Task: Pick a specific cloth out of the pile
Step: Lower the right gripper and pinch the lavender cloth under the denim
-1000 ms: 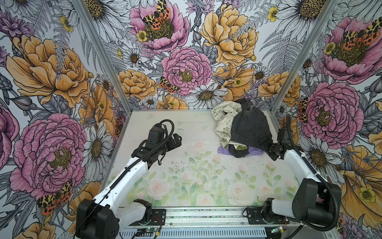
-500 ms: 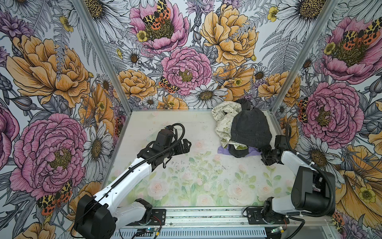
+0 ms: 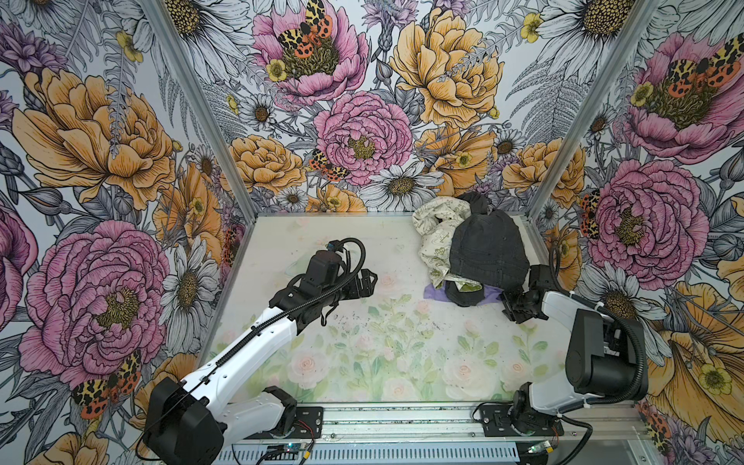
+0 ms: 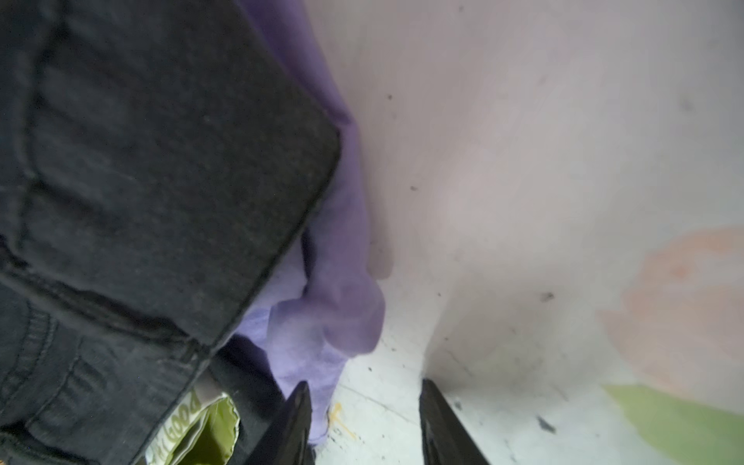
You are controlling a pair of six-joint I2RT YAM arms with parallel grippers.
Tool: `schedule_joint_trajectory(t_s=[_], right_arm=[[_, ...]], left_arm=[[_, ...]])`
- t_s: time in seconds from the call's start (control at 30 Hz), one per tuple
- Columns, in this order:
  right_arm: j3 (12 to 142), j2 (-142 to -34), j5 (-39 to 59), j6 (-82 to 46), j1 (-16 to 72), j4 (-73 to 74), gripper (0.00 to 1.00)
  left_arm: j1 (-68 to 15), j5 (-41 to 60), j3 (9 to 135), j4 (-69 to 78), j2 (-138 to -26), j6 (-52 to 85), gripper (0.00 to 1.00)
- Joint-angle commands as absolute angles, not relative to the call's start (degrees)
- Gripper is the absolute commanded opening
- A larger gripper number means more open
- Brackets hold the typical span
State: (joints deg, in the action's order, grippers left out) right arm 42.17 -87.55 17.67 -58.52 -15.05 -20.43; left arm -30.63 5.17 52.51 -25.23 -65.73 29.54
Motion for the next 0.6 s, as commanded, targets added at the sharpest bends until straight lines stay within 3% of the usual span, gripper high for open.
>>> schedule_joint_trajectory(t_s=[0.0, 0.43, 0.57], right_arm=[[44.4, -89.2, 16.8, -58.9, -14.3, -18.8, 0.45], [49.1, -94.6, 16.5, -58.6, -11.4, -18.3, 0.44], [49.3, -95.7, 16.1, -59.2, -11.2, -18.2, 0.31]], left_arm=[[-31.1, 4.4, 54.1, -23.5, -65.2, 28.2, 0.99], [-30.7, 4.5, 54.2, -23.0, -65.8, 27.9, 0.99], [-30.2, 4.6, 54.1, -22.9, -65.8, 28.0, 0.99]])
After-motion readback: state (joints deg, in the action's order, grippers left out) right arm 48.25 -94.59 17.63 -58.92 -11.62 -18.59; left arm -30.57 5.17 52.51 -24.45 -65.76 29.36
